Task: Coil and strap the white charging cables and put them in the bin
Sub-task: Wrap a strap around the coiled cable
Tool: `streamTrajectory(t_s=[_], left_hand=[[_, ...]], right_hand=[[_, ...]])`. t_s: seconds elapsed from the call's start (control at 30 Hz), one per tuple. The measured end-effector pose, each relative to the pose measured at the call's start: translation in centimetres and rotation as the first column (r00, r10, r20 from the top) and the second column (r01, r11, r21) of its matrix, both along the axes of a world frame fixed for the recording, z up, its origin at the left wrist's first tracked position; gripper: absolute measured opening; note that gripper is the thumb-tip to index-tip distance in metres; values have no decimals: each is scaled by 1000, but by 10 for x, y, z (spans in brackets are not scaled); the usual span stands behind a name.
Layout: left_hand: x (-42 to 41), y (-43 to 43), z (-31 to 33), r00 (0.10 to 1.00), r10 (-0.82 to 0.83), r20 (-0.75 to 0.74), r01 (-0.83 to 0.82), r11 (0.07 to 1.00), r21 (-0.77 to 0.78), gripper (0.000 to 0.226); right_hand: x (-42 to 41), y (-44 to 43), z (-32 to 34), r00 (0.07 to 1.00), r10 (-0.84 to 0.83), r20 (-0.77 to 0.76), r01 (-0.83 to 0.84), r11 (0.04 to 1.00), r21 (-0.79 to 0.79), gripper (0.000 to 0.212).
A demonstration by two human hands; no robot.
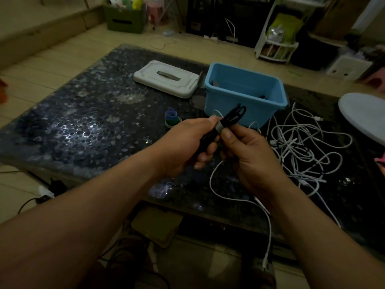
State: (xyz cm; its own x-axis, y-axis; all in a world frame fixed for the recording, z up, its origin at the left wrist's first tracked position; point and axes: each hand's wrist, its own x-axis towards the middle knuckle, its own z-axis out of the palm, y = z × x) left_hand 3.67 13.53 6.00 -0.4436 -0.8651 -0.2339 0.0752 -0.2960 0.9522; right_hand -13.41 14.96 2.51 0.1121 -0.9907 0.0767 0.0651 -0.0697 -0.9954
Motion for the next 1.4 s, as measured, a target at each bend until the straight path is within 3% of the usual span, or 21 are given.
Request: streamTrajectory(t_s=[0.13,0.23,0.33,0.43,0.57,0.7,0.83,0.97,1.03,1.1,1.17,1.23,1.33,1.4], left_hand=[[-5,2,3,999,-6,44,5,999,32,50],[-11,6,2,994,85,65,-85,996,-4,47],[-12,5,-8,956,211,202,-163,959,-233,32],[-10,4,-18,906,227,356,-43,888,-458,16],[-7,1,-23,857,305,415,-28,832,-554,10],[-9,-1,-16,919,280,278,-149,899,-412,17],[-10,3,-11,983,174,57,-160,967,-200,21],[-6,0,-10,989,79,-123,-83,996,-30,19],[-1,-3,-8,988,12,-157,-9,1000,19,20],[4,-5,-6,986,-62,-152,75,994,77,27],[5,-5,-4,989,-103,-104,115,986,118,32],[2,-4,-5,999,-51,-12,52,994,98,32],[-4,-2,-11,970,96,221,-59,984,-170,20],[-7,1,-16,929,109,354,25,934,-355,12]], right_hand=[[7,4,5,997,-66,48,66,998,4,15],[12,4,7,989,-147,23,147,989,6,19],[14,0,3,976,-216,-15,216,976,34,15],[14,-4,3,965,-260,16,258,962,92,15],[11,-4,4,970,-242,-14,242,959,151,18],[9,-2,6,981,-191,-14,191,969,158,17],[8,0,8,984,-179,-8,178,975,131,13],[9,0,5,982,-188,-28,189,981,47,11],[10,-1,5,987,-158,21,157,987,41,7],[11,0,6,993,-87,78,81,994,68,19],[10,0,5,994,-47,95,37,994,102,23],[11,0,3,995,-75,60,68,990,122,25],[12,-4,1,977,-213,4,210,966,148,26],[13,-5,0,968,-250,-18,250,956,152,25]])
